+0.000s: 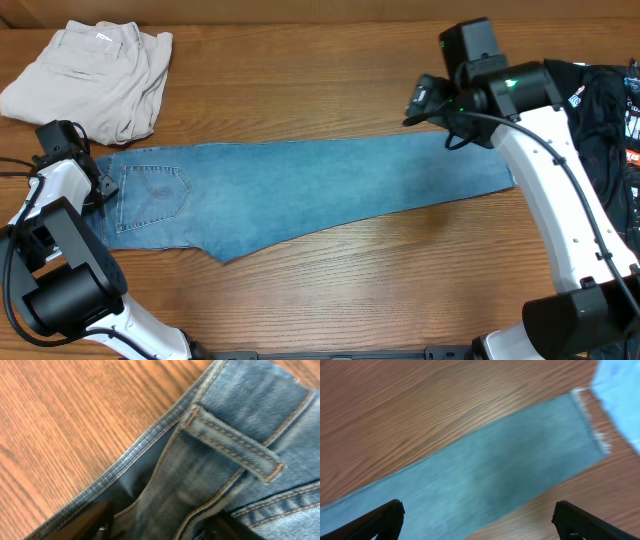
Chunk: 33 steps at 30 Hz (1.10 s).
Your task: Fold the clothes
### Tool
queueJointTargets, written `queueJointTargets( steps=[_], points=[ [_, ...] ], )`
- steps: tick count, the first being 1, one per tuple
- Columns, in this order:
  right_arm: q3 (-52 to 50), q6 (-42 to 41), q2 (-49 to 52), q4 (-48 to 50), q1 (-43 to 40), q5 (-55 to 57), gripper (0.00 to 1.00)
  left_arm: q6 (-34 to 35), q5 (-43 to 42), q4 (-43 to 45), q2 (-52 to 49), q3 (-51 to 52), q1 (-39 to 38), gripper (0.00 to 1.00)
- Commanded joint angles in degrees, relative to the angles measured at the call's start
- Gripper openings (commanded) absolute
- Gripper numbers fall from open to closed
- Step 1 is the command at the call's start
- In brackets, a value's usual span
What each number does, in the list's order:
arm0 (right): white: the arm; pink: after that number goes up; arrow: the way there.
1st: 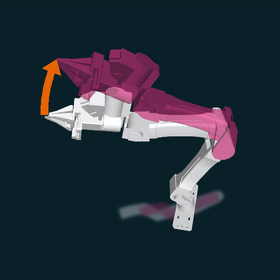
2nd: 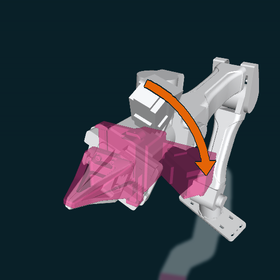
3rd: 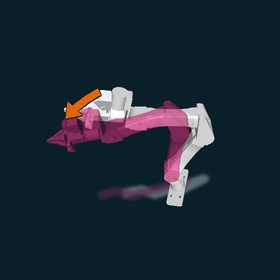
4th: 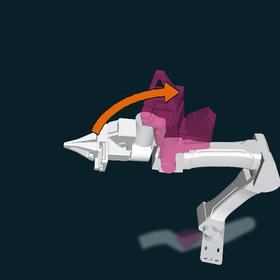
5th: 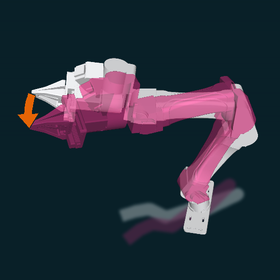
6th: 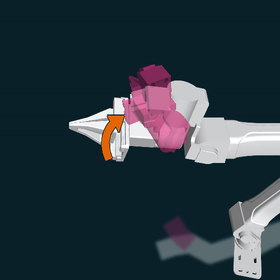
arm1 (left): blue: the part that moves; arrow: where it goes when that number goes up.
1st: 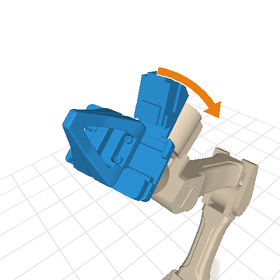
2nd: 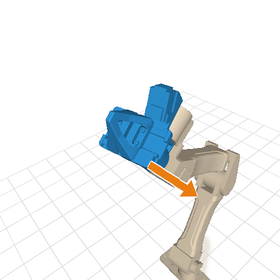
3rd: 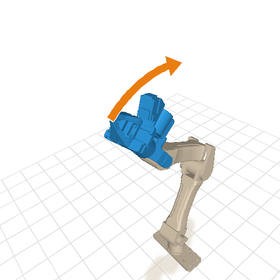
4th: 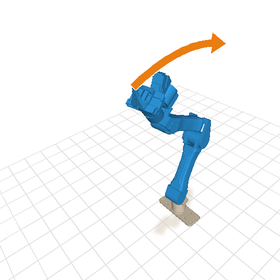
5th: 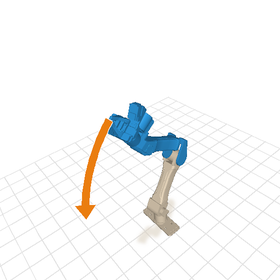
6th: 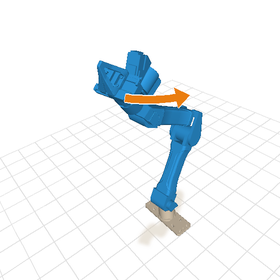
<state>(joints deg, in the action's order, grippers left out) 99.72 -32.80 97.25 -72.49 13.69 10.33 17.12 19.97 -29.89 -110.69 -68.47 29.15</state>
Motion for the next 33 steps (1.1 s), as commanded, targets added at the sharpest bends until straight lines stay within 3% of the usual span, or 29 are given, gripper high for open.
queueJointTargets(
  steps=[1, 2, 5, 7, 13, 17, 19, 20, 24, 26, 33],
  points=[
    [-0.3, 0.3, 0.3, -0.3, -2.7, 5.1, 1.0, -6.4, -3.1, -0.6, -1.7, -2.7, 0.0, 0.66],
    [-0.5, 1.0, 0.3, -0.3, -3.7, 5.4, 1.0, -6.4, -3.1, -1.5, -1.7, -3.5, 0.0, 0.68],
    [-1.4, 1.7, 0.3, -0.6, -6.8, 5.2, 1.0, -6.4, -3.5, -4.5, -1.7, -6.1, 0.0, 0.91],
    [-1.9, 0.6, 0.5, -0.9, -9.2, 5.0, 1.0, -6.2, -3.5, -6.6, -1.7, -8.4, 0.0, 0.99],
    [-2.0, -1.7, 0.9, -1.7, -17.6, -2.3, 1.0, -2.3, -5.6, -17.6, -1.7, -18.4, 0.0, 1.0],
    [-2.5, -1.8, 0.9, -2.4, -20.0, -4.6, 1.0, -2.3, -13.3, -25.5, -1.7, -27.3, 0.0, 1.0],
    [-4.1, -1.7, 0.9, -2.4, -20.0, -5.6, 1.0, -2.4, -21.6, -27.9, -1.7, -30.7, 0.0, 1.0],
    [-7.1, -1.7, 0.9, -1.9, -20.0, -5.9, 1.0, -2.4, -33.4, -29.6, -1.7, -32.9, 0.0, 1.0],
    [-15.3, -3.6, 0.9, 3.6, -20.3, -9.0, 1.0, -3.9, -54.6, -28.7, -1.7, -33.2, -0.5, 1.0],
    [-20.8, -5.7, 0.9, 8.0, -21.0, -11.3, 1.0, -3.9, -57.9, -28.8, -1.7, -33.2, -1.7, 1.0],
    [-28.7, -6.3, 0.9, 16.5, -23.5, -11.8, 1.0, -6.9, -57.0, -32.6, -1.7, -33.2, -6.9, 1.0]
  ],
)
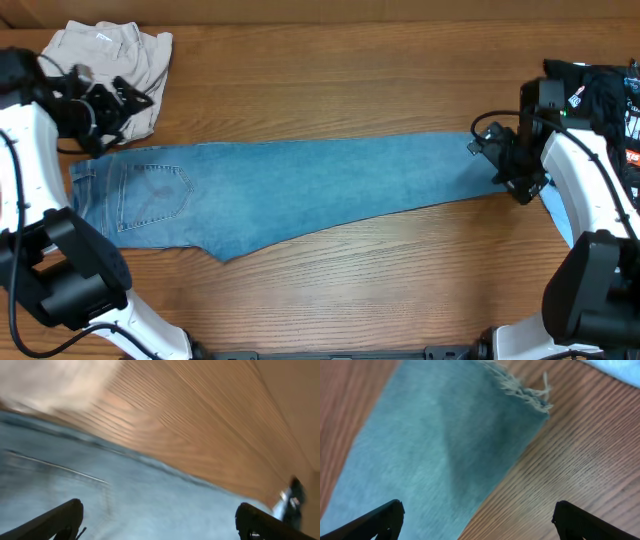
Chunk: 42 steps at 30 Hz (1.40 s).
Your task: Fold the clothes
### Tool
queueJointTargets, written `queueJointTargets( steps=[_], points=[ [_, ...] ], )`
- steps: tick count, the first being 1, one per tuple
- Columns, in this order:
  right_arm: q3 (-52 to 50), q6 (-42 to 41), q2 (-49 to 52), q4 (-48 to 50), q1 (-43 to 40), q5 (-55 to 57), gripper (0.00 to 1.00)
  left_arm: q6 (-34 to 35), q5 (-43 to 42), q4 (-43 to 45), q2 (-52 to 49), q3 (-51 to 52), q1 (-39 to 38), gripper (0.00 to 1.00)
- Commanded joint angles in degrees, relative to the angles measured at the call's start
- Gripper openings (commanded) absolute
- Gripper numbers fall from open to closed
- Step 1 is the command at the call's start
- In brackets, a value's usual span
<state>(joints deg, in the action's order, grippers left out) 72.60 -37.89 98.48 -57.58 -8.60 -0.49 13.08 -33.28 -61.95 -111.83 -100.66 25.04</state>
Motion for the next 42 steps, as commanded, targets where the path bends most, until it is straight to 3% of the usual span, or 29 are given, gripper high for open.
queueJointTargets(
  steps=[1, 17, 42],
  points=[
    [-1.8, -1.2, -0.3, 2.0, -1.5, -0.9, 1.0, -2.9, -2.9, -0.6, -0.6, -1.0, -3.7, 1.0],
    [-8.8, -0.1, -0.3, 12.8, -4.7, -2.5, 1.0, -2.8, 11.2, -0.2, -0.6, -1.0, -17.0, 1.0],
    [-17.7, -2.7, 0.9, 27.8, -4.7, -3.7, 1.0, -2.8, 11.4, 0.0, -0.6, -1.0, -18.7, 1.0]
  ],
)
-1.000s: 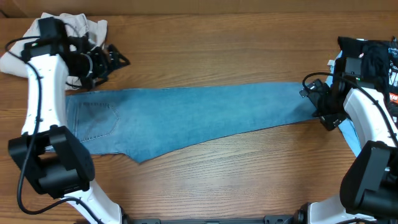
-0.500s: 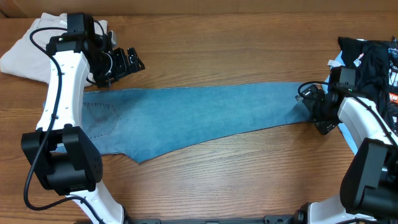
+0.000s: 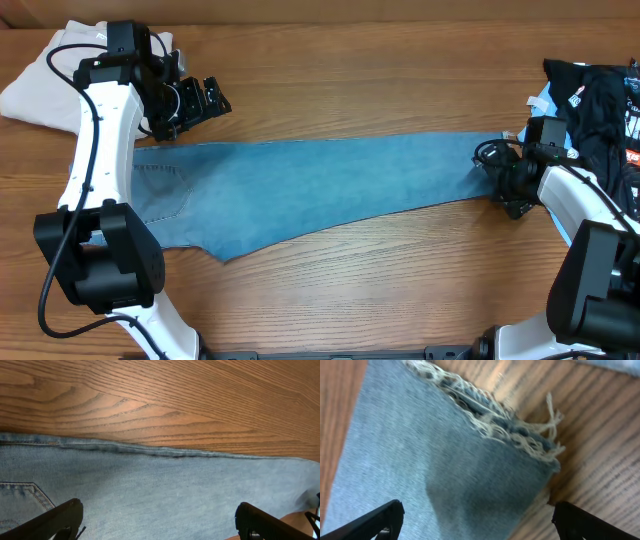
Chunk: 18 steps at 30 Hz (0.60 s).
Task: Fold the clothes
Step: 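Stretch the jeans straight between the left and right grippers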
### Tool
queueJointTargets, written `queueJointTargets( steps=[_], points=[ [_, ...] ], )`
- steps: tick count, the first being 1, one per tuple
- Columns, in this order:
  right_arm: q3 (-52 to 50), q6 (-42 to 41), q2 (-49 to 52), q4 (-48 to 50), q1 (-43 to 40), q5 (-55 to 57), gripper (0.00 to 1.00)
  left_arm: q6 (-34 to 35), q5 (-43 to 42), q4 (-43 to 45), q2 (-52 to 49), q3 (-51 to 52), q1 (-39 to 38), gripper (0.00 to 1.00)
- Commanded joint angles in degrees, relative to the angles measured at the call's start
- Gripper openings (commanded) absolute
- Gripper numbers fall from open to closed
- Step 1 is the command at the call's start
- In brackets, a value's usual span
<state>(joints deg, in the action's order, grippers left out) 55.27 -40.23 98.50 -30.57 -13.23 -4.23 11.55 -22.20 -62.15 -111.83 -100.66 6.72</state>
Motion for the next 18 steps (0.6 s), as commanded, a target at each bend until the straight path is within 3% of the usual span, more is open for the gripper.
queueJointTargets(
  steps=[1, 9, 12, 18],
  points=[
    [-0.4, -0.3, 1.4, 1.1, 0.0, 0.0, 1.0, -1.3, 0.3, 0.3, -0.6, -1.0, -0.4, 1.0],
    [-0.4, -0.5, 5.7, 3.2, 0.0, 0.0, 0.98, -1.3, 0.4, 0.7, -0.6, -1.0, -0.4, 1.0],
    [-0.4, -0.5, 5.8, 4.2, 0.0, 0.0, 0.88, -1.3, 0.3, 1.0, -0.6, -1.0, -0.4, 1.0],
    [-0.6, -0.5, 6.5, 6.1, 0.0, 0.1, 0.79, -1.3, 0.4, 1.0, -0.6, -1.0, -0.4, 1.0]
  ],
)
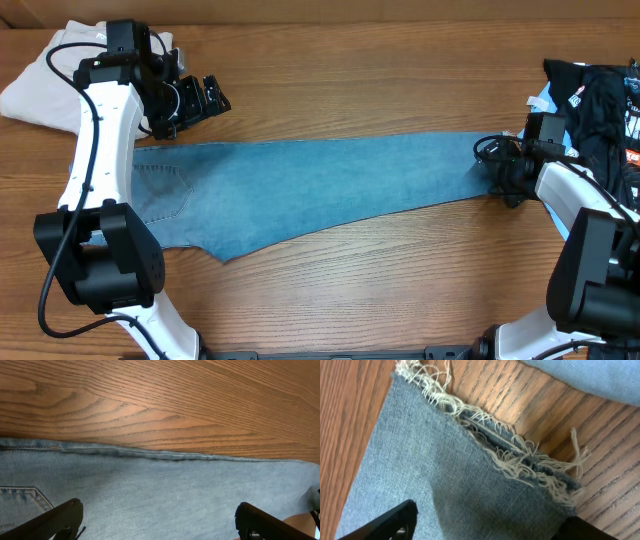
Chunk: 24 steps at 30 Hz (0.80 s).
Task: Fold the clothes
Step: 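Stretch the jeans straight between the left and right grippers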
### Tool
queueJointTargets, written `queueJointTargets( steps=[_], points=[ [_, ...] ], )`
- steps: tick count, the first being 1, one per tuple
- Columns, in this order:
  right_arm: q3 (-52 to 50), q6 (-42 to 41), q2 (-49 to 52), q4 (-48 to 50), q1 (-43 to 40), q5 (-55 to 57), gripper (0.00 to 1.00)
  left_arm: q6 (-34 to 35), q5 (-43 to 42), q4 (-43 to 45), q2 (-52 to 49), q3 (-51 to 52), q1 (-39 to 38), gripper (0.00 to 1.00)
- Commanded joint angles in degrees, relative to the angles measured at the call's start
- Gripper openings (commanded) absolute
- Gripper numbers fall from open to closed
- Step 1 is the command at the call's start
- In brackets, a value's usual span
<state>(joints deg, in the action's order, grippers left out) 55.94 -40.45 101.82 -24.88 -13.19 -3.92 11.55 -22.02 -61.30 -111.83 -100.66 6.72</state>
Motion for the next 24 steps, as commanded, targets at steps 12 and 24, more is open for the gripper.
queueJointTargets(
  steps=[12, 24],
  points=[
    [-1.2, -1.2, 6.0, 1.9, -0.1, 0.4, 0.2, -1.3, 1.7, 0.2, -0.6, -1.0, -0.4, 1.0],
    [4.5, -2.2, 4.4, -4.9, -1.3, 3.8, 0.04, -1.3, 1.7, 0.0, -0.6, -1.0, -0.4, 1.0]
  ],
)
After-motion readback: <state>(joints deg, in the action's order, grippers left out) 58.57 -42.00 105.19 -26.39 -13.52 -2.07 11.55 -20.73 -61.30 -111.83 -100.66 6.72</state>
